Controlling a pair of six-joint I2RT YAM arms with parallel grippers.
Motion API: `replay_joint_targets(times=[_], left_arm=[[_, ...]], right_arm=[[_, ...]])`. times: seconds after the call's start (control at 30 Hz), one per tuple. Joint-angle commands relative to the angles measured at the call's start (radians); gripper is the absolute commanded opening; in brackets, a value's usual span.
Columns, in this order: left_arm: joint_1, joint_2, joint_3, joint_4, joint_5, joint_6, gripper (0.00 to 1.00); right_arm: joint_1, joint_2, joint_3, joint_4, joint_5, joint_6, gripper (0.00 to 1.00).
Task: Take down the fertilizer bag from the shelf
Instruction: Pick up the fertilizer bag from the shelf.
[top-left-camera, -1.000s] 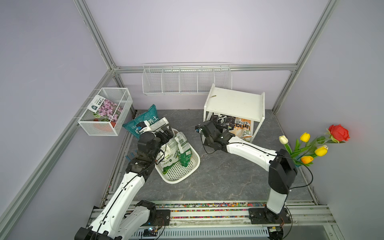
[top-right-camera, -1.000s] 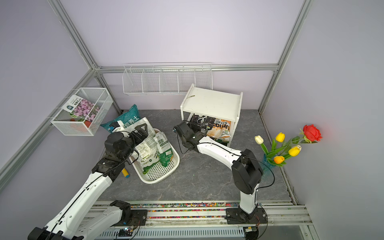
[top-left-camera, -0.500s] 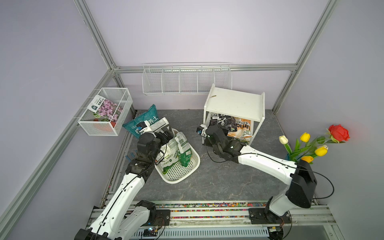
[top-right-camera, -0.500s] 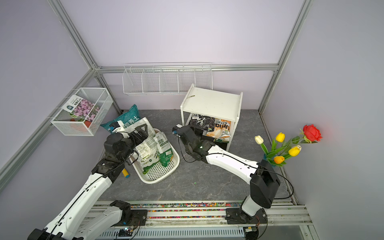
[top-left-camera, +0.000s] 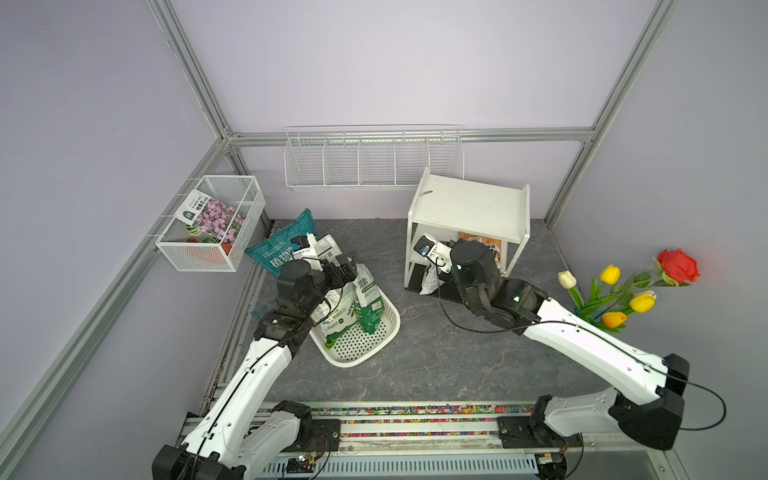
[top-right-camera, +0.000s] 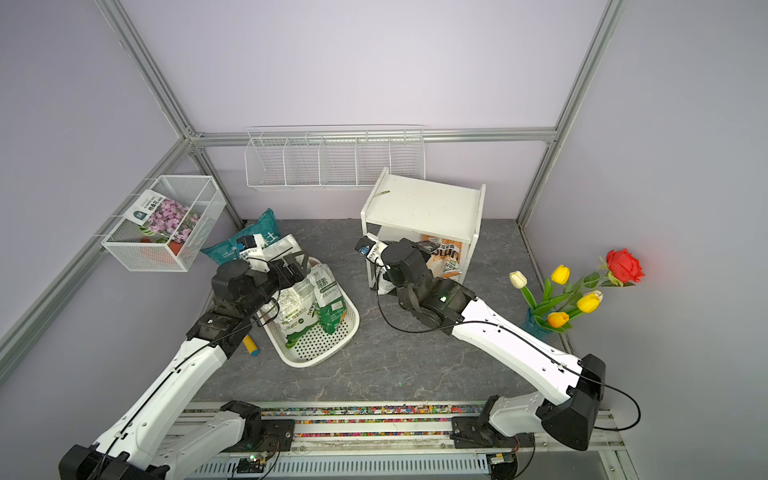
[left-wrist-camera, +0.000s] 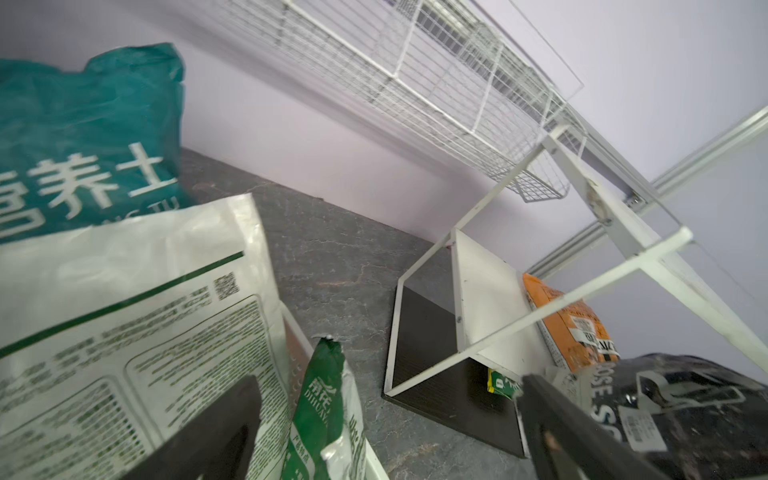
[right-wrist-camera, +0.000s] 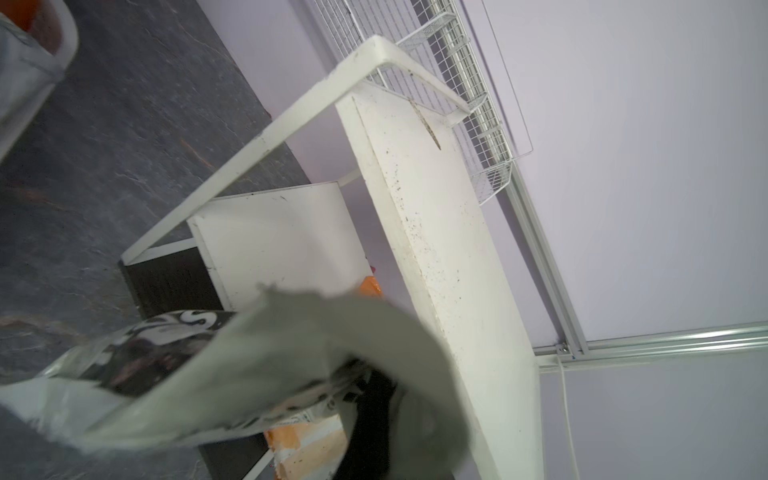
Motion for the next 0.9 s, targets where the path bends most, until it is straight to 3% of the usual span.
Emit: replay_joint_targets(times=[0.0, 0.17, 0.33, 0.57, 0.87], left_arm=[[0.003, 0.016, 0.085, -0.003, 0.257, 0.149, 1.0], [-0.001, 0.056, 0.215, -0.056, 0.626, 0.223, 1.0], [-0.026, 0.064, 0.297, -0.094, 0.768, 0.229, 1.0], [-0.176, 0.08, 0.401, -0.207, 0.775, 0.3, 1.0], [-0.327, 0.139, 0.443, -0.324, 0.567, 0.408, 1.0]], right_arm=[[0.0, -0.078, 0.126, -0.063, -0.123, 0.158, 0.0], [0.0, -0.103, 0.227, -0.238, -0.357, 0.32, 0.0], [0.0, -0.107, 0.262, -0.301, -0.521, 0.412, 0.0], [0.0, -0.063, 0.292, -0.332, -0.607, 0.515, 0.0], [0.0, -0.031, 0.311, -0.371, -0.654, 0.628, 0.0]])
